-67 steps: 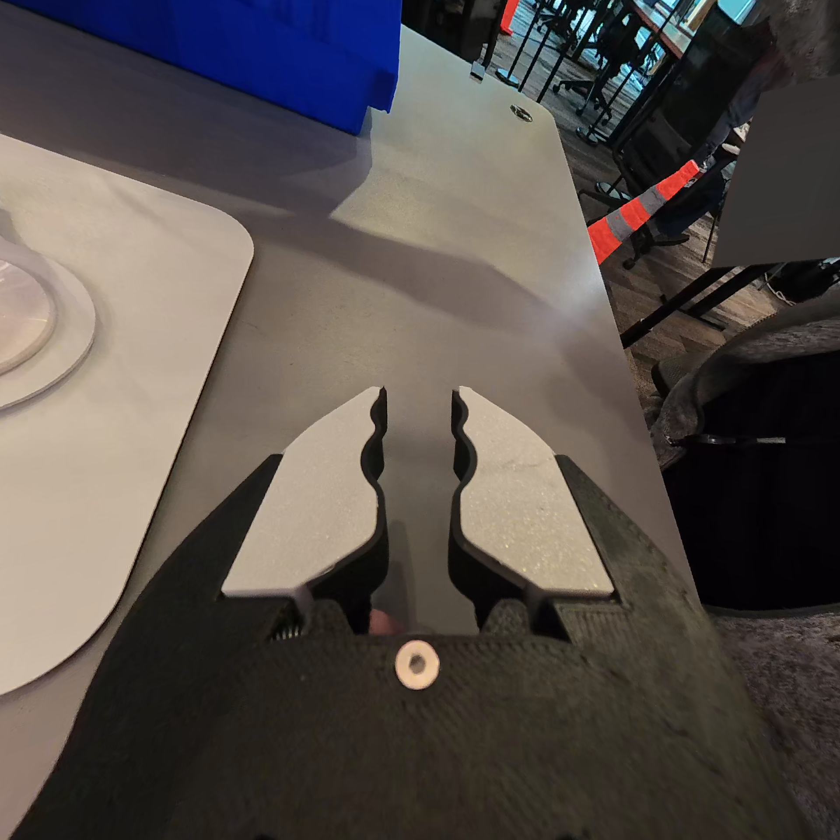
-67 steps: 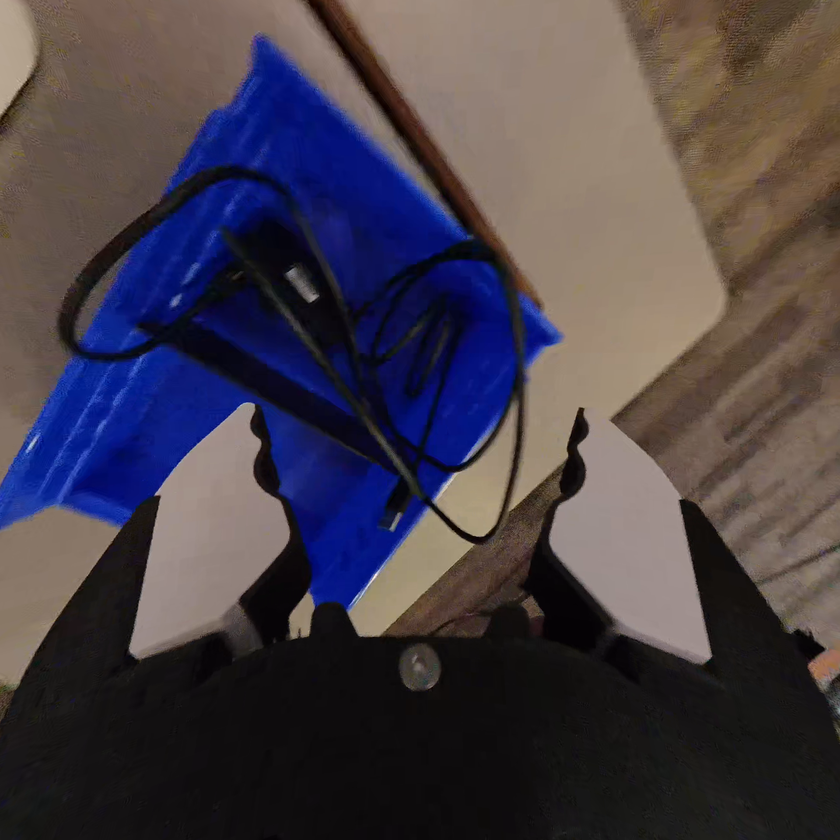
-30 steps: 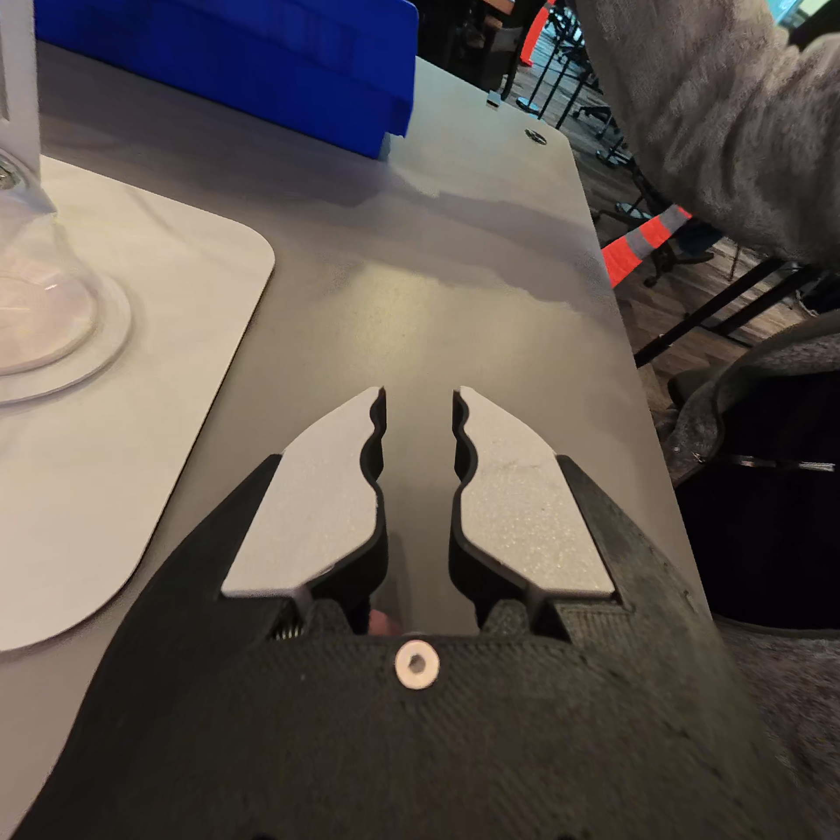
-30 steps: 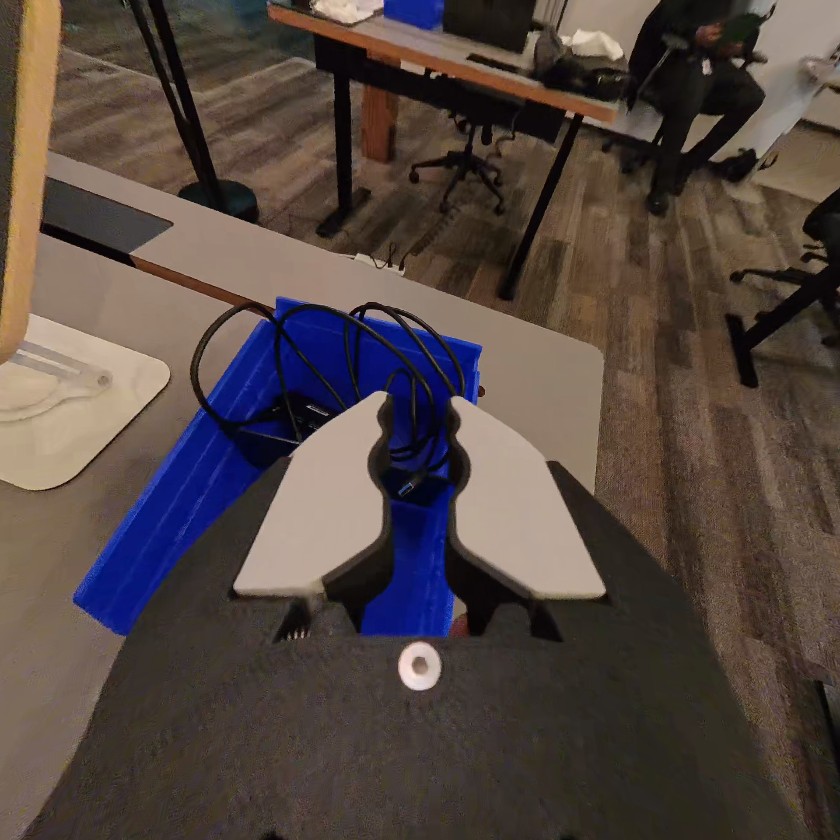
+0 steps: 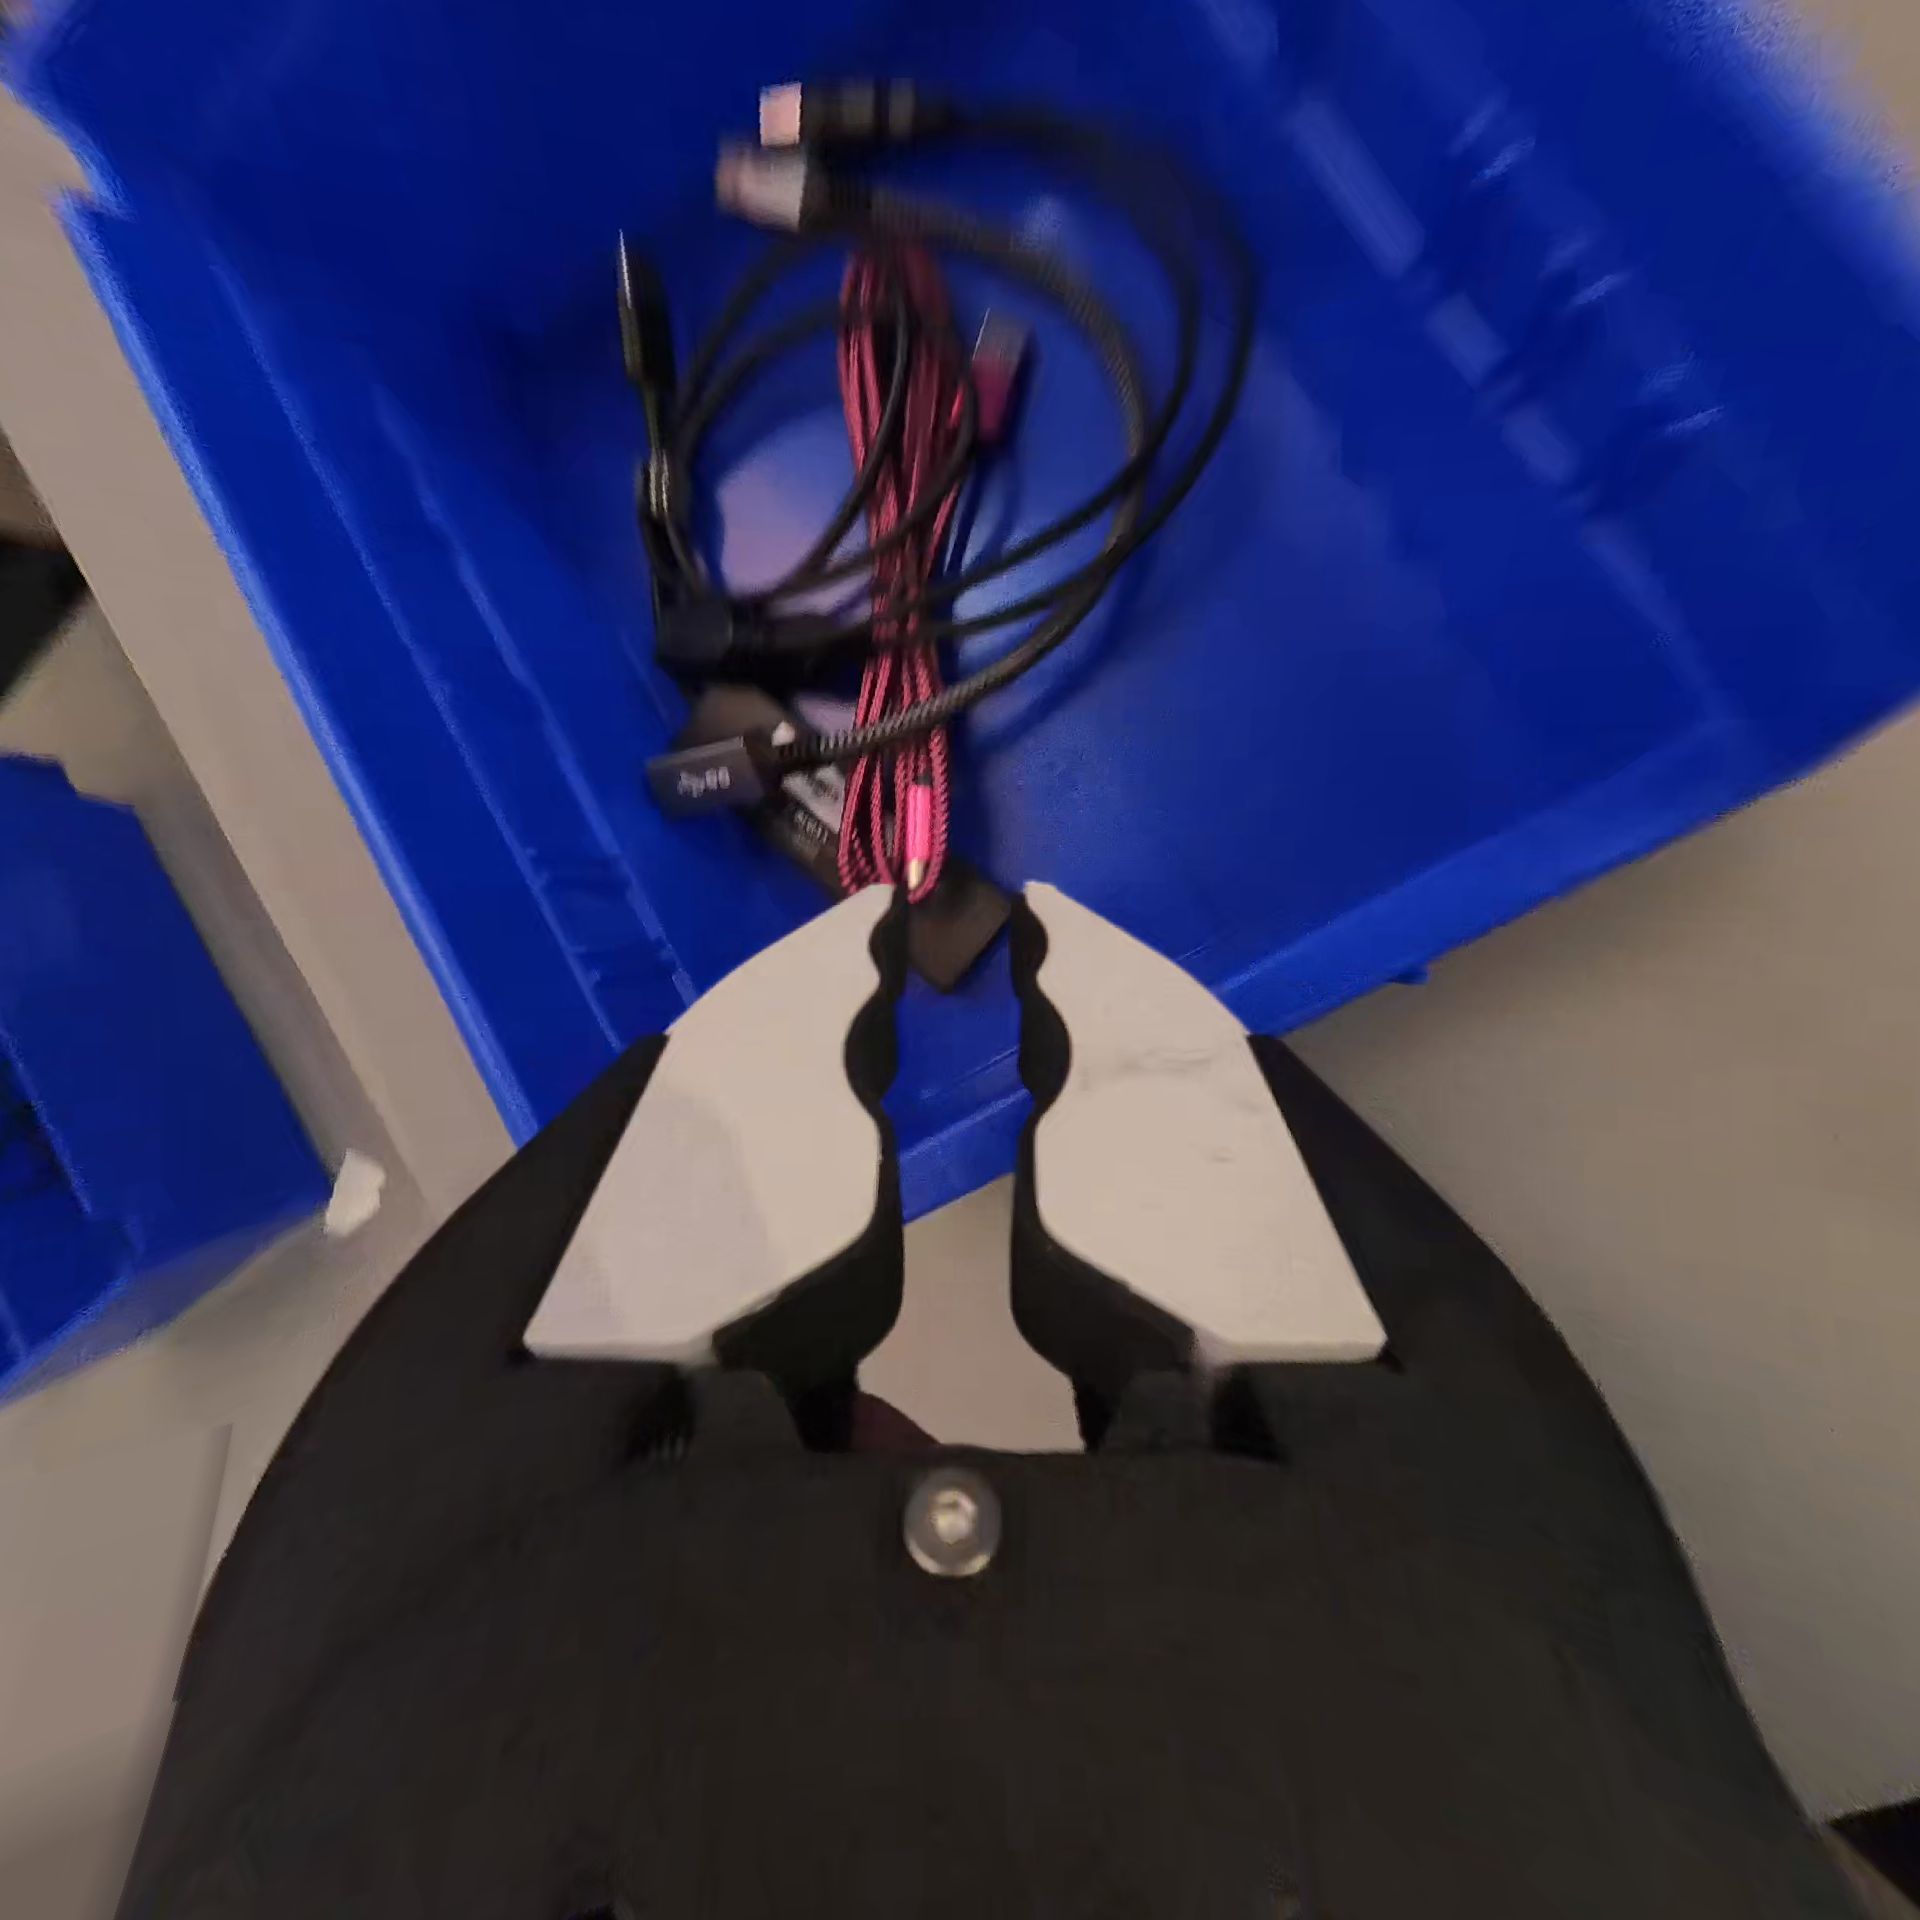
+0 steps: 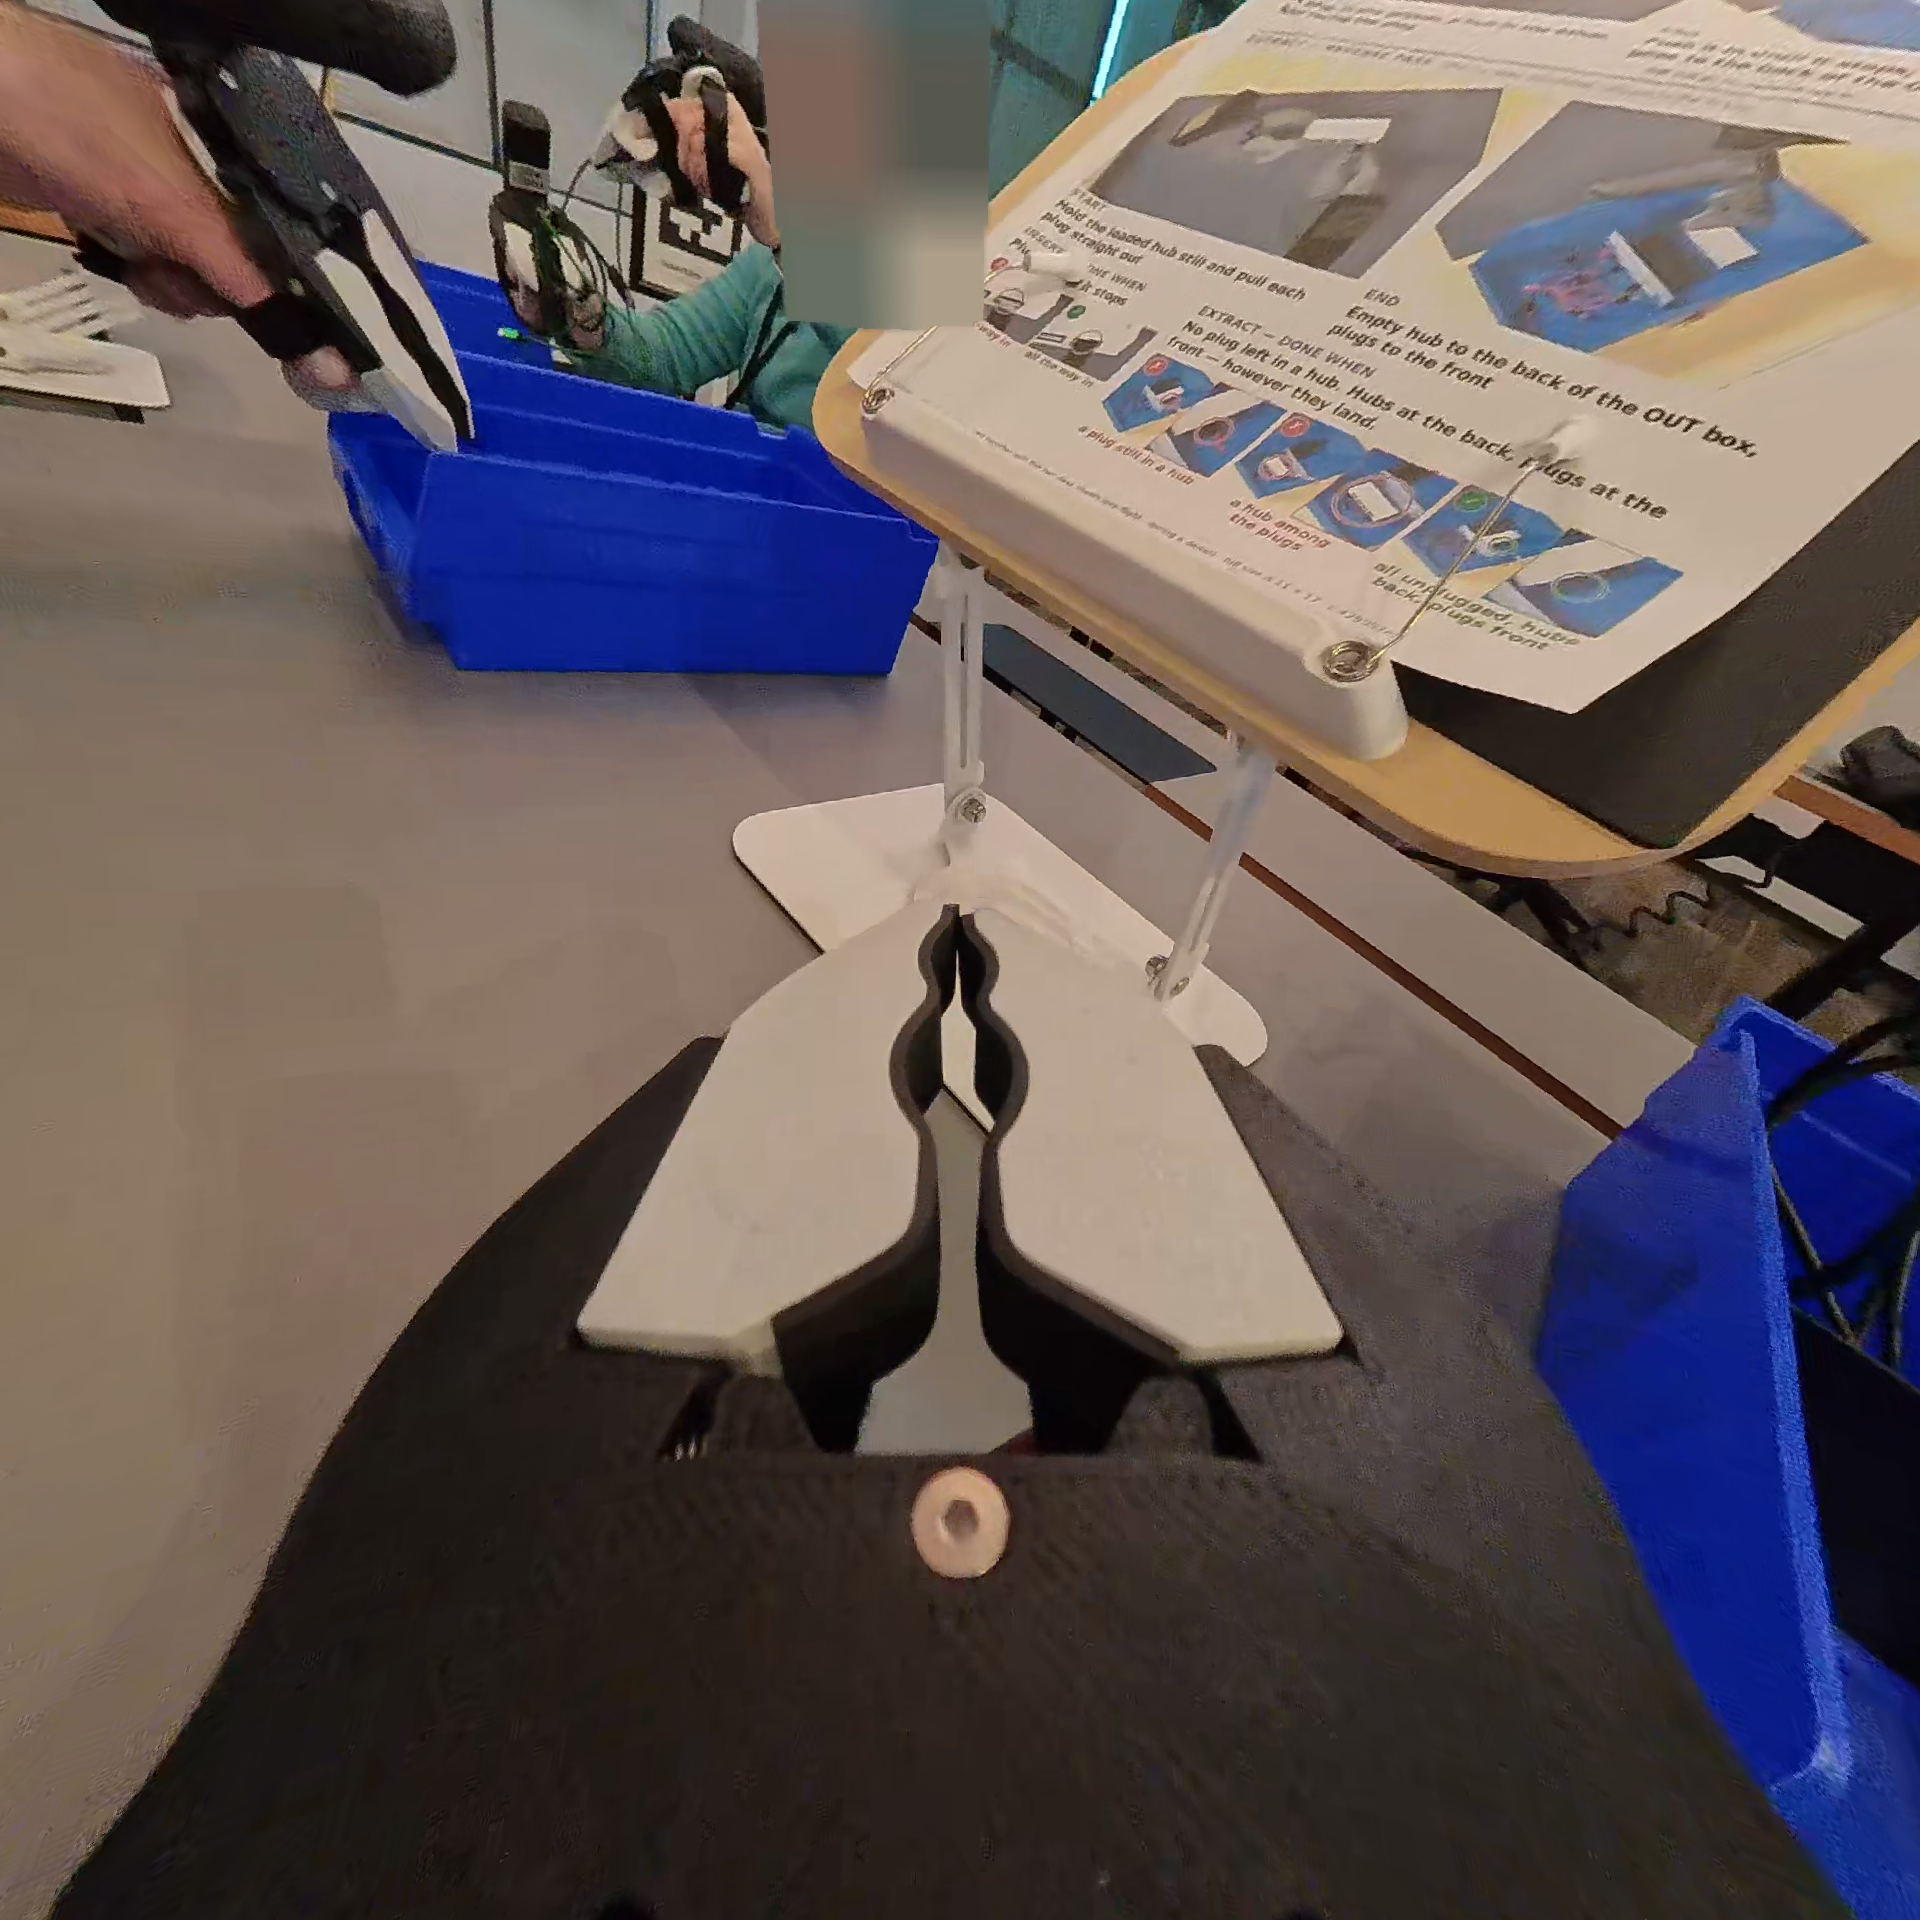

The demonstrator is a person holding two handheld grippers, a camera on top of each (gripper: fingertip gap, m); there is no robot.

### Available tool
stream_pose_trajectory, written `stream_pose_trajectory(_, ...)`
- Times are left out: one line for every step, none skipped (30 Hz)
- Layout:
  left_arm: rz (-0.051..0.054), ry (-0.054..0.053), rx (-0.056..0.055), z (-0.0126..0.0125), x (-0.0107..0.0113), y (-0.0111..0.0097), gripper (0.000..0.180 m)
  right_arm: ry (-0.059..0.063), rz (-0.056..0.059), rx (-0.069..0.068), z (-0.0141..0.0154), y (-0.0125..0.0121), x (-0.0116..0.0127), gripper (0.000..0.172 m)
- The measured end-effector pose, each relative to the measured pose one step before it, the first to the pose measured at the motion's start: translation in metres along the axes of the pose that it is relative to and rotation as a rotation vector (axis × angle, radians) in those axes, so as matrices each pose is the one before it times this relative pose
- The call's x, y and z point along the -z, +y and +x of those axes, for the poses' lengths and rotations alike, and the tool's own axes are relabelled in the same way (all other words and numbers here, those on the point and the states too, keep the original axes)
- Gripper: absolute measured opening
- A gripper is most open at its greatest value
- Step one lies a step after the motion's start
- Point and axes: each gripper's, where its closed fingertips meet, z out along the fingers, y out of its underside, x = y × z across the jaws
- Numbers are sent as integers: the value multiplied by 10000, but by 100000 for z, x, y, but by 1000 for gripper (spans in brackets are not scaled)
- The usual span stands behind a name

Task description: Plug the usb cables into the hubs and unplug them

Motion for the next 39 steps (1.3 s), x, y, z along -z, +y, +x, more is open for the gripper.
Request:
stream_pose_trajectory(-884,-16,31,-229,-1050,826,23,-25,-7,52,1,186,2,1)
stream_pose_trajectory(-698,321,35,293,-845,529,24,-48,-3,-28,5,234,33,0)
stream_pose_trajectory(-411,169,82,50,-655,48,25,-40,3,-92,52,120,91,0)
stream_pose_trajectory(-137,-344,72,-680,-486,-370,25,-67,26,-114,-46,74,69,0)
stream_pose_trajectory(-431,-335,22,-620,-545,96,26,-58,36,-77,-24,50,24,0)
stream_pose_trajectory(-529,-76,-26,-125,-535,321,28,-6,20,-39,25,47,30,0)
stream_pose_trajectory(-323,-1,-30,55,-403,58,26,6,16,-8,32,-16,54,0)
stream_pose_trajectory(-123,-115,69,-263,-185,-204,26,-31,43,-15,-11,-96,72,0)
stream_pose_trajectory(-289,86,85,-102,-186,101,29,-55,74,-34,-61,-134,90,0)
stream_pose_trajectory(-239,152,83,-14,-108,74,36,-47,84,-21,-69,-164,105,0)
stream_pose_trajectory(-155,125,120,7,-76,-25,44,-54,78,9,-106,-170,100,0)
stream_pose_trajectory(-104,235,68,244,-76,-69,49,-49,82,4,-98,-164,99,0)
stream_pose_trajectory(-34,295,77,346,-26,-102,53,-50,87,-33,-86,-184,89,0)
stream_pose_trajectory(-114,175,121,132,-61,97,56,-47,69,-40,-83,-162,61,0)
stream_pose_trajectory(-87,105,200,-86,-98,113,56,-46,40,-15,-96,-116,45,0)
stream_pose_trajectory(-35,136,238,-20,-63,-10,56,-39,35,8,-114,-131,29,0)
stream_pose_trajectory(-35,38,106,111,-53,-133,54,-42,37,23,-128,-159,39,0)
stream_pose_trajectory(-168,-192,-5,-36,-177,-30,49,-34,35,38,-120,-160,45,0)
stream_pose_trajectory(-47,-190,54,-67,-264,-232,46,-1,37,30,-58,-165,64,0)
stream_pose_trajectory(-179,-154,96,-131,-454,22,43,-7,77,14,-52,-229,112,0)
stream_pose_trajectory(-313,-167,7,-165,-458,330,42,-16,112,-1,-51,-267,152,0)
stream_pose_trajectory(39,-52,31,-33,-66,-108,41,3,116,-12,-11,-247,182,0)
stream_pose_trajectory(114,149,229,22,-42,-120,40,13,115,-28,24,-219,189,0)
stream_pose_trajectory(147,60,202,-194,-25,-74,38,-4,125,-47,7,-252,176,0)
stream_pose_trajectory(121,31,133,-229,-2,-34,34,-14,134,-52,16,-281,168,0)
stream_pose_trajectory(148,137,262,-53,25,-77,33,-7,112,-40,11,-250,129,0)
stream_pose_trajectory(118,61,131,-9,9,0,33,12,75,-15,15,-182,106,0)
stream_pose_trajectory(87,-43,-132,9,16,-43,33,17,58,5,12,-145,87,0)
stream_pose_trajectory(371,26,-242,234,144,-378,24,-14,56,0,-34,-132,66,0)
stream_pose_trajectory(226,-63,26,92,3,-174,23,-30,29,-10,-51,-51,19,0)
stream_pose_trajectory(153,-123,-178,53,0,-93,21,-22,-24,-7,-43,51,-18,0)
stream_pose_trajectory(239,80,-228,330,76,-230,20,-2,-36,12,-24,73,-40,0)
stream_pose_trajectory(319,252,-42,434,172,-329,19,-9,-17,15,-34,46,-22,0)
stream_pose_trajectory(214,205,12,249,196,-173,18,-26,-22,-5,-52,68,-41,0)
stream_pose_trajectory(270,261,-74,289,314,-283,18,-27,-44,-20,-47,102,-61,0)
stream_pose_trajectory(409,357,-63,407,456,-506,17,-9,-36,-5,-19,79,-49,0)
stream_pose_trajectory(202,361,68,399,475,-275,17,3,-16,5,11,43,-29,0)
stream_pose_trajectory(99,84,-67,69,510,-170,17,-1,-15,-16,28,41,-34,0)
stream_pose_trajectory(-1,-196,-104,-374,405,-30,17,-3,-26,-30,37,80,-35,0)
